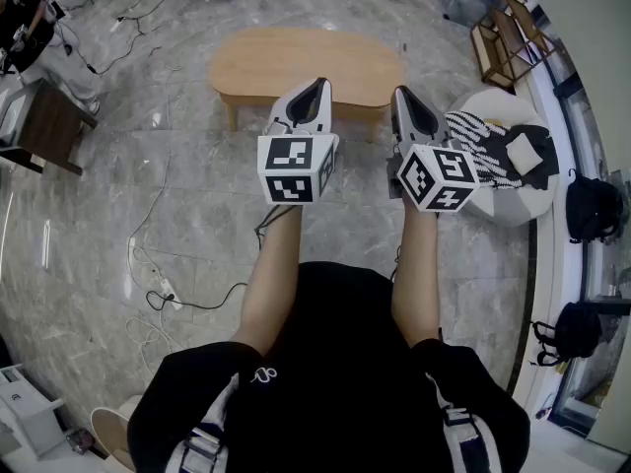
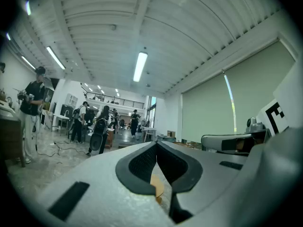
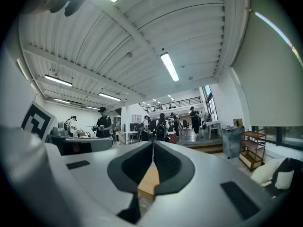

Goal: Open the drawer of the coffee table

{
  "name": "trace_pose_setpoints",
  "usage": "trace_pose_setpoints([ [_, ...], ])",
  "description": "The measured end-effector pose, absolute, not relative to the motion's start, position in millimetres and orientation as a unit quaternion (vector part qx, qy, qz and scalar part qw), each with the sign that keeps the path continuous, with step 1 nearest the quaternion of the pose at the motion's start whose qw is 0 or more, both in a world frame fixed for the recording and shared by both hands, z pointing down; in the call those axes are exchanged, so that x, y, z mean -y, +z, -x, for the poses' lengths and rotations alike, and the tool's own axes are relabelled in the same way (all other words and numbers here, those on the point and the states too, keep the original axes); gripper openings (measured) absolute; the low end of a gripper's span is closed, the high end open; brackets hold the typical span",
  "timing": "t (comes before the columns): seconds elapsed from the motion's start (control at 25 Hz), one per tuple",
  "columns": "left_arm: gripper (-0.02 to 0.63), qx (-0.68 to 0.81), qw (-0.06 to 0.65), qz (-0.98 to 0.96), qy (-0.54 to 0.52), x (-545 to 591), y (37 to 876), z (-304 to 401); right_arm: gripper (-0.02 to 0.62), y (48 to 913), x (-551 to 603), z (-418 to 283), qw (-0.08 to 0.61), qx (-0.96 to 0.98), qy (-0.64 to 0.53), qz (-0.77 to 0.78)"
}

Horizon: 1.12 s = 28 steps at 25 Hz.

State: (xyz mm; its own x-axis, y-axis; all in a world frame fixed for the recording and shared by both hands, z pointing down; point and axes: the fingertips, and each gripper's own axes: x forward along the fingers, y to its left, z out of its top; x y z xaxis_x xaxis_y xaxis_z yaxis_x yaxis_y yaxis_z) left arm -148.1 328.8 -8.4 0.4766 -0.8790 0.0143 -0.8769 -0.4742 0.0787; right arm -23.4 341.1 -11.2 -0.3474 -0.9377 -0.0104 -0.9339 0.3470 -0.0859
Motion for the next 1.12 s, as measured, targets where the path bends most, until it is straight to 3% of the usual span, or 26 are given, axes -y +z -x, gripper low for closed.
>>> trace_pose_setpoints([
  [1.12,0.009,0.528,0.068,-0.846,-0.026,-313.4,10.1,201.1,0.012,-13.2,-347.5,6.6,0.051,-0.780,-0.022,0.624],
])
